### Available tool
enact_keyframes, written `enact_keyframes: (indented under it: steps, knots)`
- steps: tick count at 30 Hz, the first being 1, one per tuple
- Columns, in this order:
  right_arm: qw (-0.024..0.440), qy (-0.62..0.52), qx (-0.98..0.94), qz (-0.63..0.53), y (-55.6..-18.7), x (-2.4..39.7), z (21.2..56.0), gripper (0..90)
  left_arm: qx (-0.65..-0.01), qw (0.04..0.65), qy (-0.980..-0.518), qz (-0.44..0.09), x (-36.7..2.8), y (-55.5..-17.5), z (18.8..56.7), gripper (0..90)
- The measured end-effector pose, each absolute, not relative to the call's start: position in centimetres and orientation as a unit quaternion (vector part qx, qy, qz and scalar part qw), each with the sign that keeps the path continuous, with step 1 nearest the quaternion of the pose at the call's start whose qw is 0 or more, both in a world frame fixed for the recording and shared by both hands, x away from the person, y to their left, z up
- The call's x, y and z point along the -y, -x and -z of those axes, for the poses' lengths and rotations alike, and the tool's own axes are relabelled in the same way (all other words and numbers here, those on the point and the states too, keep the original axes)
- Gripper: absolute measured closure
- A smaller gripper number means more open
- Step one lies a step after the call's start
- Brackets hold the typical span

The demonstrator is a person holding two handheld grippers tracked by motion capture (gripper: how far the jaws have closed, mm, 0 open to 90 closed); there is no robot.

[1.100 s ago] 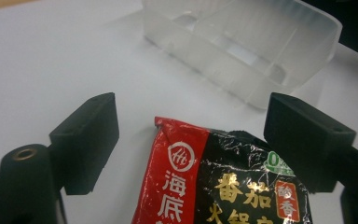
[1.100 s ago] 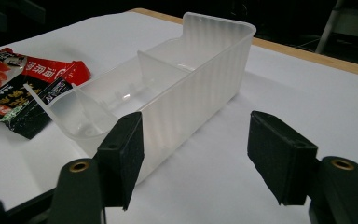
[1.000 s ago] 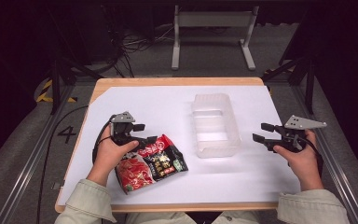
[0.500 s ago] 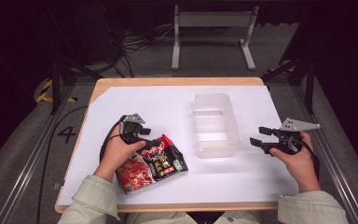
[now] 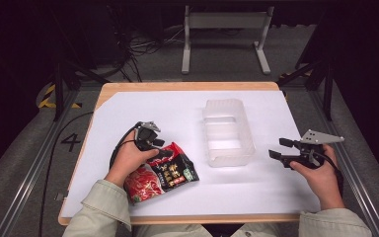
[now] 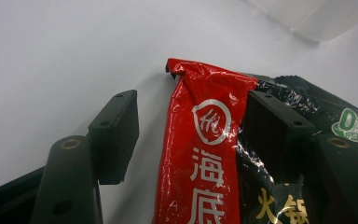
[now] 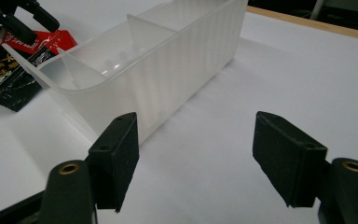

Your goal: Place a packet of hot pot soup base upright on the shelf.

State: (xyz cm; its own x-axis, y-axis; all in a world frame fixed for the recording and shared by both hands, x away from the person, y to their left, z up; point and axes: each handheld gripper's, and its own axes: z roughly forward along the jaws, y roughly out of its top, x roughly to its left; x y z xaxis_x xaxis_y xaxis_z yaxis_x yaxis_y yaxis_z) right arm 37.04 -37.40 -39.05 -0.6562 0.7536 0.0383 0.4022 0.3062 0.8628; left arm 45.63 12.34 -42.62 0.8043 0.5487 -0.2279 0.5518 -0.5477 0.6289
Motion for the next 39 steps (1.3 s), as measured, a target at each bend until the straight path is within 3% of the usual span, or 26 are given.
enact_keyframes:
  steps: [10,22,30,39]
  knots:
    - [0.182,-0.377,-0.783,-0.46,-37.0,37.25,39.38,30.1,-0.309,0.331,-0.891,0.03,-12.0,-45.87,43.18,51.0]
    - [0.18,-0.378,-0.781,-0.463,-37.05,37.03,39.45,28.7,-0.314,0.324,-0.892,0.033,-11.87,-45.89,43.38,56.0]
    - [0.179,-0.382,-0.78,-0.463,-37.06,36.99,39.48,28.1,-0.317,0.318,-0.893,0.031,-12.02,-45.75,43.3,72.9]
    - [0.179,-0.383,-0.779,-0.464,-37.08,36.94,39.48,28.0,-0.299,0.314,-0.901,0.015,-12.05,-45.69,42.9,84.3]
